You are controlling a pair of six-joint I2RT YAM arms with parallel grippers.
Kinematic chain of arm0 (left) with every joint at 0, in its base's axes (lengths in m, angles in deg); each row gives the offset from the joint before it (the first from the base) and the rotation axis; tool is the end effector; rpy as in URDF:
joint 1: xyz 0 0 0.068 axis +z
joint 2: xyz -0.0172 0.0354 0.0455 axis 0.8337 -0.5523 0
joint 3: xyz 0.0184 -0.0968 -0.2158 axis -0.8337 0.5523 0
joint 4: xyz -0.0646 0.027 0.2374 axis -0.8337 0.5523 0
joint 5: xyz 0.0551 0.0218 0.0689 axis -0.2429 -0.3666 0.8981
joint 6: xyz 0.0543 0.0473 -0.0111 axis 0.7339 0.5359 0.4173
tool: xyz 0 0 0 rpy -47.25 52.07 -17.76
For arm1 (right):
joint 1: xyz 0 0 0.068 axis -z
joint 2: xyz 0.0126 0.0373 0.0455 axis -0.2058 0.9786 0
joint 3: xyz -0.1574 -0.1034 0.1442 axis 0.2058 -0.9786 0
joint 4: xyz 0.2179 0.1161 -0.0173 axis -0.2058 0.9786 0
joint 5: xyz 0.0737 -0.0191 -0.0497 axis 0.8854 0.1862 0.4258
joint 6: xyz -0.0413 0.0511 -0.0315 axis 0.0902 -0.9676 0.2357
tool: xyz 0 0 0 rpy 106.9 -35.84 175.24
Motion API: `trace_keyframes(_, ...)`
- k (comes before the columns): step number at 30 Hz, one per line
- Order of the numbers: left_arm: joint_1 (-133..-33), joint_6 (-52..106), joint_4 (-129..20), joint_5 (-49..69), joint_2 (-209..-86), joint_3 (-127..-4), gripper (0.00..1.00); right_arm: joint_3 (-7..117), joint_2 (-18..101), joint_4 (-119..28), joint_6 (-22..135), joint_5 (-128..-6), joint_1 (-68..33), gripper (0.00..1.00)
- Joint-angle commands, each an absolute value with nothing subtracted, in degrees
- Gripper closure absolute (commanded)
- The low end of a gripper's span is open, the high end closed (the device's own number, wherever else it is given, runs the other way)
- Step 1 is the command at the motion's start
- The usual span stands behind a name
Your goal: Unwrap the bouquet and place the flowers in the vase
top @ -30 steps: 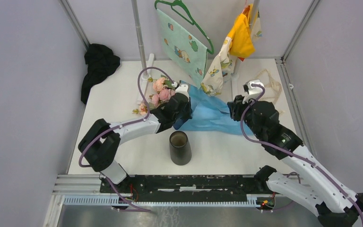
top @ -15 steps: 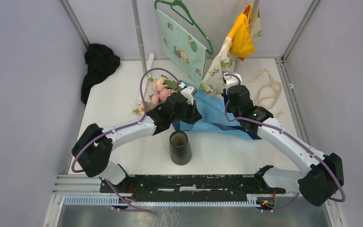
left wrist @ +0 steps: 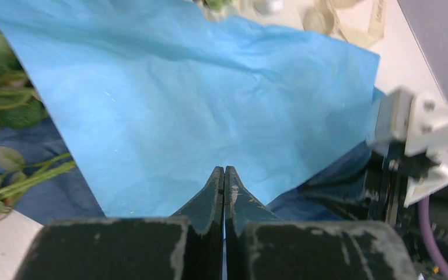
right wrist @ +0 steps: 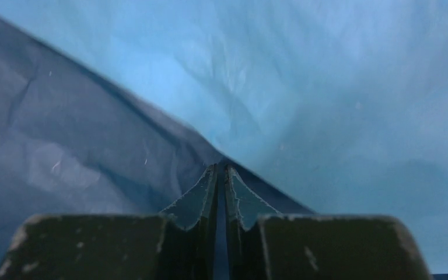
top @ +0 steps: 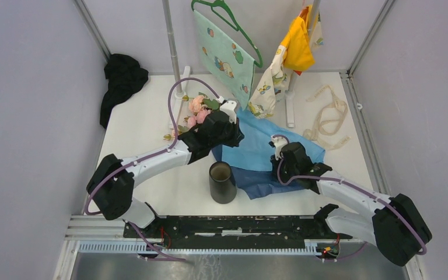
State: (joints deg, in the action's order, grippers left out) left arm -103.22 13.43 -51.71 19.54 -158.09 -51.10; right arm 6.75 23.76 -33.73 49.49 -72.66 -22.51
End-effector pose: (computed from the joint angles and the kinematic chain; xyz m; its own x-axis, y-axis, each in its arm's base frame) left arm 0.2429 -0.2565 0.2177 -0.6069 0.0251 -0.7944 0.5065 0.7825 -0.3622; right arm 0.1879 0.1315 0.1301 -0.7342 -0.2189 -0.6427 -0.4258 0.8857 0.1848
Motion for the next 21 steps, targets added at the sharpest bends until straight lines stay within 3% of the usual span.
trace_keyframes(1,-103.23,15.64,-49.46,26.77,-155.42,-55.91,0.98,3.04,19.9,-38.98,45.38,-67.55,-22.79,0.86)
trace_keyframes(6,-103.3,15.24,-48.7,27.57,-155.75,-56.16,0.98,1.37,21.66,-39.36,44.65,-67.81,-22.91,0.84)
trace_keyframes(14,-103.28,14.93,-48.09,28.71,-154.18,-55.14,0.98,9.68,18.89,-34.76,46.7,-74.54,-23.05,0.56)
trace_keyframes(17,-103.3,14.93,-47.92,29.48,-153.37,-54.88,0.98,12.55,17.2,-32.2,47.81,-76.59,-23.15,0.49)
trace_keyframes(21,-103.35,15.24,-46.95,30.24,-152.86,-55.36,0.98,14.68,16.45,-28.43,48.75,-77.4,-23.11,0.48)
